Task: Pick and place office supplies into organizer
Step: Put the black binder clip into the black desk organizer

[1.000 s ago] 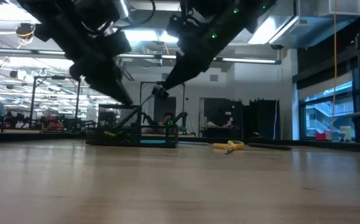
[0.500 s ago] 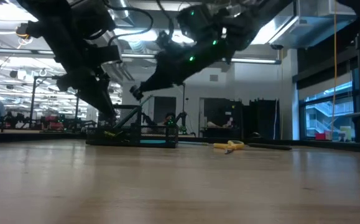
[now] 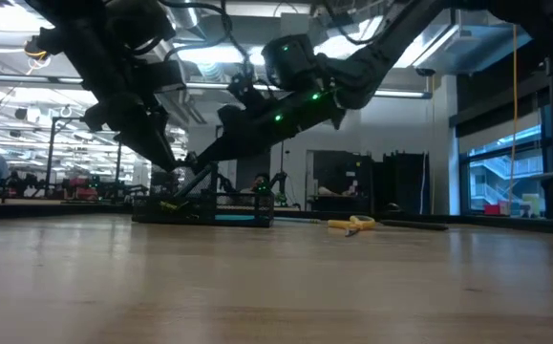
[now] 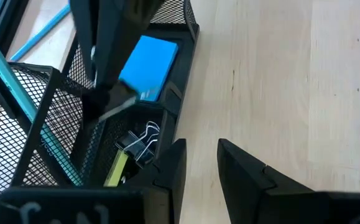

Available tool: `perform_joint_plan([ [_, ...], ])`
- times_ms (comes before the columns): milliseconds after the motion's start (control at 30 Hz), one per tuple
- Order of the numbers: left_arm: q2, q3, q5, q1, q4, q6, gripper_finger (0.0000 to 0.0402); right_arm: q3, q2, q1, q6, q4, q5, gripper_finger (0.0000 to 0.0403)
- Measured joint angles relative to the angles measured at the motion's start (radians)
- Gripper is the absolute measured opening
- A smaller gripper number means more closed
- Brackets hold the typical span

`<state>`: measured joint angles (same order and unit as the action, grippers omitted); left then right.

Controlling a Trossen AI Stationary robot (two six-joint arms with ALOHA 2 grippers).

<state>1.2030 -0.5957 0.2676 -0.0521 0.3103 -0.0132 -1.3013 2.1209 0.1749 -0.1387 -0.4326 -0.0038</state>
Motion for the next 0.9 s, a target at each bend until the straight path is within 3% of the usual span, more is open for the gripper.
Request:
perform_joint_plan([
  [200,0.000,0.000,0.000,0.000,0.004,0.000,0.0086,-0.099,0.069,0.001,-0.025,0.027,0.002,0.0003],
  [400,0.000,0.000,0.001,0.000,0.005,-0.010,0.0086,-0.183,0.122,0.011,-0.028,0.164,0.010,0.0003],
  [900,0.000,0.000,0.002,0.000,0.003,-0.029,0.0086,-0.190,0.128,0.013,-0.024,0.245,0.062,0.0010],
])
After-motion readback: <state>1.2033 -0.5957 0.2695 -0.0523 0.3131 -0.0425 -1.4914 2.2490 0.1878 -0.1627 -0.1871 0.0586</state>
